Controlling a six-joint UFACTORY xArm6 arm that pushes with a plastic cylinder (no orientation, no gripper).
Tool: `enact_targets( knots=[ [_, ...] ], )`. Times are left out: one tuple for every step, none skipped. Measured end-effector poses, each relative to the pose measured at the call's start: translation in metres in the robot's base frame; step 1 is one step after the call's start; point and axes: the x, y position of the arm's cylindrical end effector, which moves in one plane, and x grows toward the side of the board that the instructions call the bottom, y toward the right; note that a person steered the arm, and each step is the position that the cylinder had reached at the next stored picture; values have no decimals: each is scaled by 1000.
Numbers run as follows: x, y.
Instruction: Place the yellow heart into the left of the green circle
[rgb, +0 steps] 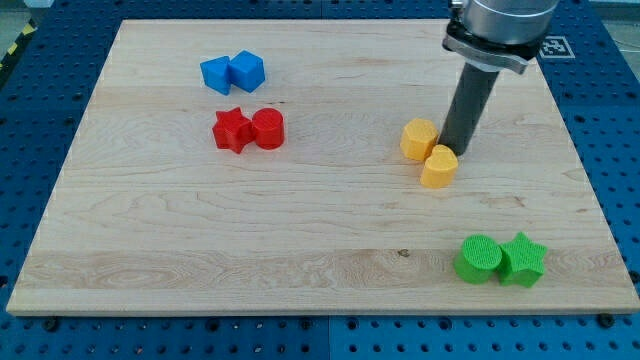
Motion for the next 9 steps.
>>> enact_targets(
  knots=[
    [37,-31],
    [86,-39],
    [75,-39],
    [76,-39],
    [100,-39],
    [112,-39],
    [96,-40],
    [55,-9],
    [13,27]
  ],
)
